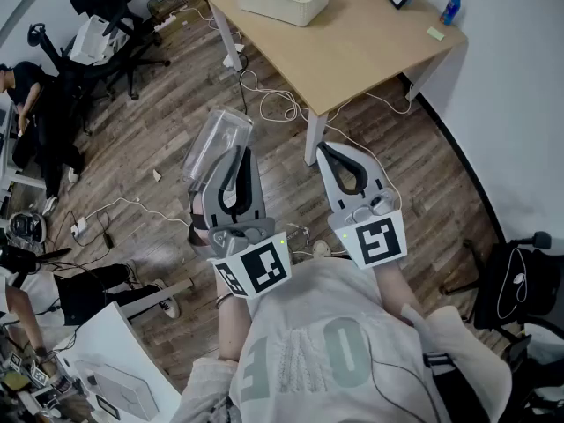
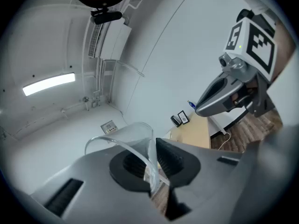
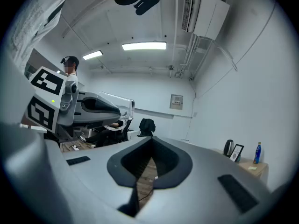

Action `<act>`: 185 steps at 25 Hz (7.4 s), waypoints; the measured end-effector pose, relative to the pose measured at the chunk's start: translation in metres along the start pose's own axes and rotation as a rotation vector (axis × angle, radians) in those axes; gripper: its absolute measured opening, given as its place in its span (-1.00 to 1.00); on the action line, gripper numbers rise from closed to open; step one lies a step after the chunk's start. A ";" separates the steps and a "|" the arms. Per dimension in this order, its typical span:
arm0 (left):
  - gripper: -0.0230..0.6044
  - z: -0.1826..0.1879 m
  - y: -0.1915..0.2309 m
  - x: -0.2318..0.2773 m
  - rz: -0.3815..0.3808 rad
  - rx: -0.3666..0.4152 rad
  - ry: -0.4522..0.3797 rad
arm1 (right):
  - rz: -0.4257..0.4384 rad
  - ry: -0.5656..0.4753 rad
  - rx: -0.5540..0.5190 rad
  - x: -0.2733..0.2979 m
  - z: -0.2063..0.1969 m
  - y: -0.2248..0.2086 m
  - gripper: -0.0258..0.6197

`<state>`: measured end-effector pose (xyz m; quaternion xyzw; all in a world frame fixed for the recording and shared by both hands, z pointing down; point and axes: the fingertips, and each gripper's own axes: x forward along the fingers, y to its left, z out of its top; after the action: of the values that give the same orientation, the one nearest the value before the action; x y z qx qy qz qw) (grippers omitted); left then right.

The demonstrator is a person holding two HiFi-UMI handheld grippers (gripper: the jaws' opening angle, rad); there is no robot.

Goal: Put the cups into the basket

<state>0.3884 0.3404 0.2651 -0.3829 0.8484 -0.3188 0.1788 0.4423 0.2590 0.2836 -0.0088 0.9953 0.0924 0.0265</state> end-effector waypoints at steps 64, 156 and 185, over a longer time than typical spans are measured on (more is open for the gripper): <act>-0.78 -0.190 0.159 0.315 -0.110 -0.200 -0.144 | -0.061 0.076 -0.002 0.402 -0.048 -0.084 -0.92; -0.77 -0.319 -0.152 0.768 -1.549 0.892 0.123 | -0.794 0.214 0.157 0.521 -0.151 -0.440 -0.92; -0.33 -0.281 -0.149 0.754 -1.490 0.645 0.077 | -0.788 0.166 0.146 0.486 -0.141 -0.421 -0.92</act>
<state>-0.1703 -0.1974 0.5276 -0.7656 0.2428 -0.5957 -0.0081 -0.0408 -0.1866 0.3185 -0.3949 0.9185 0.0032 -0.0198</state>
